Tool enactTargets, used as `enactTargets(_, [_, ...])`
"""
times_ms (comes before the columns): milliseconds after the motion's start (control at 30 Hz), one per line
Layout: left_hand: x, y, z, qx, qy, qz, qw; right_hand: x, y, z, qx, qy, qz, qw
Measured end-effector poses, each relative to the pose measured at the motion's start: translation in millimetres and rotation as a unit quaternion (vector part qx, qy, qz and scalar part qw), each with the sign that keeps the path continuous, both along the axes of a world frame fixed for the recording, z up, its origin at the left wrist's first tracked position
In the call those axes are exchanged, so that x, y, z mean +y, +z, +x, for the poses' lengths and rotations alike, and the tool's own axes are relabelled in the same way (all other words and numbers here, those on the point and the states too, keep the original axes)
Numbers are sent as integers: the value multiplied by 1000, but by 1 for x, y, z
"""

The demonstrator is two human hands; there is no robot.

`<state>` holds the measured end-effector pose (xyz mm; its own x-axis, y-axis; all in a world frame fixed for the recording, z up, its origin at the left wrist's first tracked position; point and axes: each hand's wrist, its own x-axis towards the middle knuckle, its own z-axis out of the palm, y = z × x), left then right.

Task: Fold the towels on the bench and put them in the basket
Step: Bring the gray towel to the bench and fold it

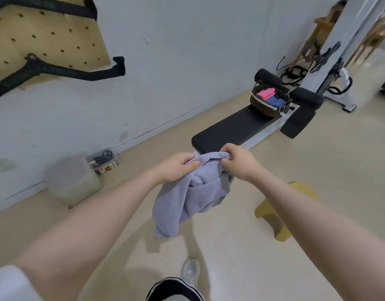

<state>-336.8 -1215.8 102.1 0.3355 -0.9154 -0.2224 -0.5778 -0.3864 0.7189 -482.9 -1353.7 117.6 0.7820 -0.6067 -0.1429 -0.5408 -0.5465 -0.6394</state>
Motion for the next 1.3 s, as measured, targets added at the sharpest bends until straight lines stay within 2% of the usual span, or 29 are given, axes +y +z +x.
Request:
enactTargets(133, [-91, 16, 31, 10, 5, -22, 1000, -89, 15, 24, -9, -20, -3, 1000])
enactTargets(300, [-187, 5, 51, 33, 13, -7, 999, -194, 5, 44, 8, 9, -13, 1000])
enactTargets(400, [-241, -4, 57, 33, 53, -31, 998, -256, -1, 58, 0, 41, -15, 999])
enactTargets(500, [-289, -15, 62, 73, 119, -61, 988, -314, -3, 71, -5, 82, -3, 997])
enactTargets(667, [-345, -40, 75, 147, 189, -82, 967, -397, -26, 100, 10, 129, 89, 988])
enactTargets(800, [-376, -67, 105, 93, 202, -62, 973, -441, -49, 142, 46, 148, 117, 981])
enactTargets(933, [-420, -87, 161, 33, 182, 1, 983, -495, -73, 205, 82, 172, 41, 981])
enactTargets(1033, [-460, -95, 210, 20, 175, 43, 983, -533, -80, 250, 113, 188, -15, 975])
enactTargets(1167, [-513, -78, 264, 6, 189, 28, 982, -583, -68, 298, 94, 201, -66, 973])
enactTargets(1300, [-557, -49, 300, -81, 181, -7, 980, -639, -44, 340, 121, 216, -129, 960])
